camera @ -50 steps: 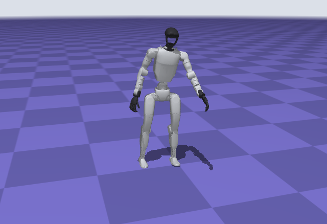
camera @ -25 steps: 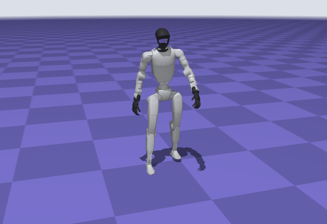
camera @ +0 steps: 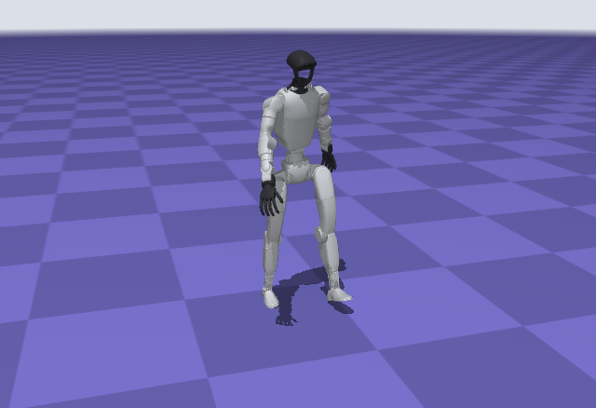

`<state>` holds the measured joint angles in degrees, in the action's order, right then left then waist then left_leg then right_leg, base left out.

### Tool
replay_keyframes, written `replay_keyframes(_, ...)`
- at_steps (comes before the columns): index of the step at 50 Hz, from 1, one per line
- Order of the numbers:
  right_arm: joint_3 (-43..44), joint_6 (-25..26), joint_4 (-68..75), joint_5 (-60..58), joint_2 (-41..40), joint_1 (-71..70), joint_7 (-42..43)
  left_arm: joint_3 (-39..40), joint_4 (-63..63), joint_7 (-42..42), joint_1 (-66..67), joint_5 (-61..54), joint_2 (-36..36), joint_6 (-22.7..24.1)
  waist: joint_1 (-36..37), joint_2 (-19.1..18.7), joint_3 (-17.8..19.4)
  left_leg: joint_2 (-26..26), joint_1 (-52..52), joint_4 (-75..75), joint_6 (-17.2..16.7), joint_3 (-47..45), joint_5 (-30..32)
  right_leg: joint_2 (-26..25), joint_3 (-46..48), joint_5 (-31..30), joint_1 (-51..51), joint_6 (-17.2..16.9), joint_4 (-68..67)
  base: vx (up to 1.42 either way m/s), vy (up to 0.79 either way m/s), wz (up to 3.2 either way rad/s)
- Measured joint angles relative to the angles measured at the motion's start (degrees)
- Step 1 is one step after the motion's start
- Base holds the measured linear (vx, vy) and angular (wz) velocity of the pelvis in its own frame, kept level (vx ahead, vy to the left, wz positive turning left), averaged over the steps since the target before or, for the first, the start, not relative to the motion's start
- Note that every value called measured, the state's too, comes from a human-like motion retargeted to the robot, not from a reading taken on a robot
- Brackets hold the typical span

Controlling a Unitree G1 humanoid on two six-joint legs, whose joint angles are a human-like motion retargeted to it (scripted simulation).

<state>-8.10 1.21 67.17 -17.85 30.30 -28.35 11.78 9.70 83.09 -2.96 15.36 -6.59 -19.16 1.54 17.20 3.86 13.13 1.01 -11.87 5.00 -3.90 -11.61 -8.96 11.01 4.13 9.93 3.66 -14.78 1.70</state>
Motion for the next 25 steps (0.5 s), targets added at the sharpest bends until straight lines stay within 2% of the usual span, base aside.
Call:
replay_keyframes(5, -3.66, -0.02, -1.64, -2.48, -1.04, -6.15, -3.05, -0.98, -2.85, -5.44, 1.9, 1.12, 1.39, 0.08, 2.78, 1.92, 0.54, -3.34, -0.75, 0.0, -0.92, -3.3, 0.92, -1.81, -4.09, 1.53, 0.59, -0.22, -0.18, 0.29, 0.05, -0.83)
replay_keyframes(11, -7.87, -1.59, -7.62, -4.25, -4.04, -5.3, -5.99, -3.45, -4.62, -7.68, -2.12, 1.55, 0.38, 1.37, 4.3, 5.94, -0.73, -5.39, 0.39, 0.0, -1.76, -5.46, 4.35, -2.68, -8.03, 2.97, 0.78, -0.22, -0.7, 0.33, 0.16, -0.65)
replay_keyframes(15, -8.29, -2.49, -11.64, -3.24, -6.41, -0.1, -6.21, -5.18, -3.11, -4.42, -9.22, 1.59, -1.63, 1.7, 3.82, 9.05, -2.27, -4.29, 1.72, 0.0, -0.92, -6.39, 3.68, -1.08, -9.55, 2.33, 1.04, -0.01, -1.29, 0.34, 0.29, -0.32)
replay_keyframes(18, -6.95, -2.79, -13.33, -1.49, -8.53, 5.32, -5.5, -6.96, -1.23, -0.04, -17.02, 2.16, -3.49, 1.47, 2.48, 10.01, -3.73, -4.13, 2.94, -0.06, -0.58, -6.16, 1.78, -1.2, -10.28, 0.36, 1.24, 1.09, -2.26, 0.32, 0.25, -0.06)
replay_keyframes(25, -3.22, -2.45, -12.21, 0.2, -12.65, 18.85, -4.38, -12.63, -1.48, 7.93, -37.84, 2.62, -6.34, 2.22, -3.13, 8.64, -6.4, -3.84, 6.75, -0.35, -1.41, -4.75, -2.21, -2.93, -9.67, -0.19, -0.35, 1.7, -2.06, 0.28, 0.23, 0.14)
